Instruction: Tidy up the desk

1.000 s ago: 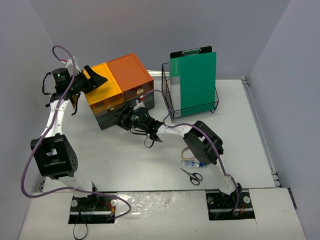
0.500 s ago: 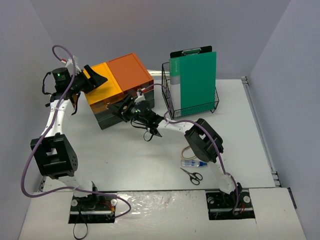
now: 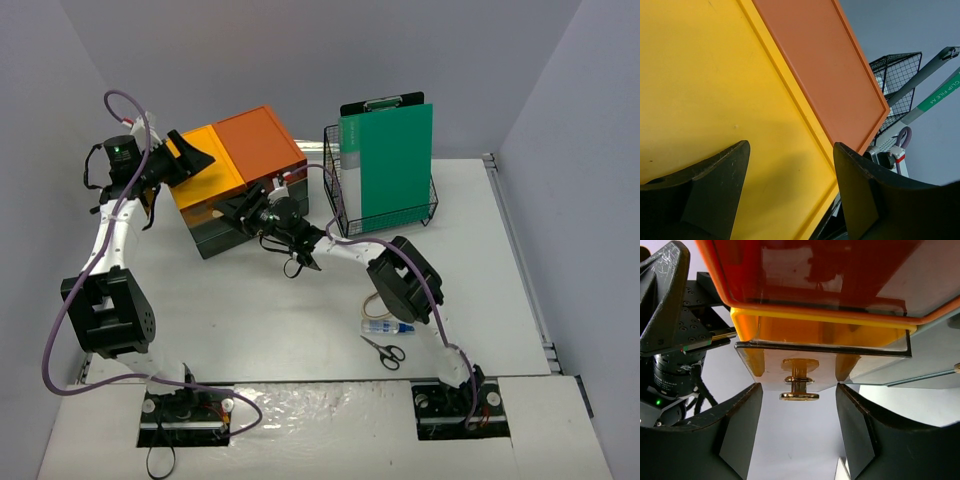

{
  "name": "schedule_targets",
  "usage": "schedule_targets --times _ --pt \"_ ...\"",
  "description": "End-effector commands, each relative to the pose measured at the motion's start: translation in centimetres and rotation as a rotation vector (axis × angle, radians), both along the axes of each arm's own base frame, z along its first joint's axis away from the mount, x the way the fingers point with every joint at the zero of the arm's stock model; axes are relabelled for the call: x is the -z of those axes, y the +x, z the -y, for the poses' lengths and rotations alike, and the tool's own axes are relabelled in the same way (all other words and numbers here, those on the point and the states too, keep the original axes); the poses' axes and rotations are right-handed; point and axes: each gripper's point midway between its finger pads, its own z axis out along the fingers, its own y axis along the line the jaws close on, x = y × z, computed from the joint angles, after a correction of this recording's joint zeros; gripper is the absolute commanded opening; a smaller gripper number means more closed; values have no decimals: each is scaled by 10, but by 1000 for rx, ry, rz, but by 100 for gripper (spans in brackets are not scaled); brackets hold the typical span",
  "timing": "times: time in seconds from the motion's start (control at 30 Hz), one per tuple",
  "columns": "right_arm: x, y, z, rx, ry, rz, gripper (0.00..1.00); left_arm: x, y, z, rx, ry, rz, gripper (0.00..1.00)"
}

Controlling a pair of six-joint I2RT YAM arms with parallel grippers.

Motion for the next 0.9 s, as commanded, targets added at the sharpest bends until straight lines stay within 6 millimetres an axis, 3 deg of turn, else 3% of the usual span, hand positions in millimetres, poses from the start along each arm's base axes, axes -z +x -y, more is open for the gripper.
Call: schedule_targets --times 0.0,0.2,0.6,0.87 --pt "-59 9 -1 -1 138 98 56 29 -12 -8 -26 1 -137 65" --pt "-53 12 -4 2 142 74 41 29 -11 -8 -26 3 -138 65" --pt "-44 5 5 14 102 43 0 34 -12 -8 -28 6 -148 65" --pt "-32 -19 26 15 -18 8 0 39 -13 -8 -42 -13 -158 65"
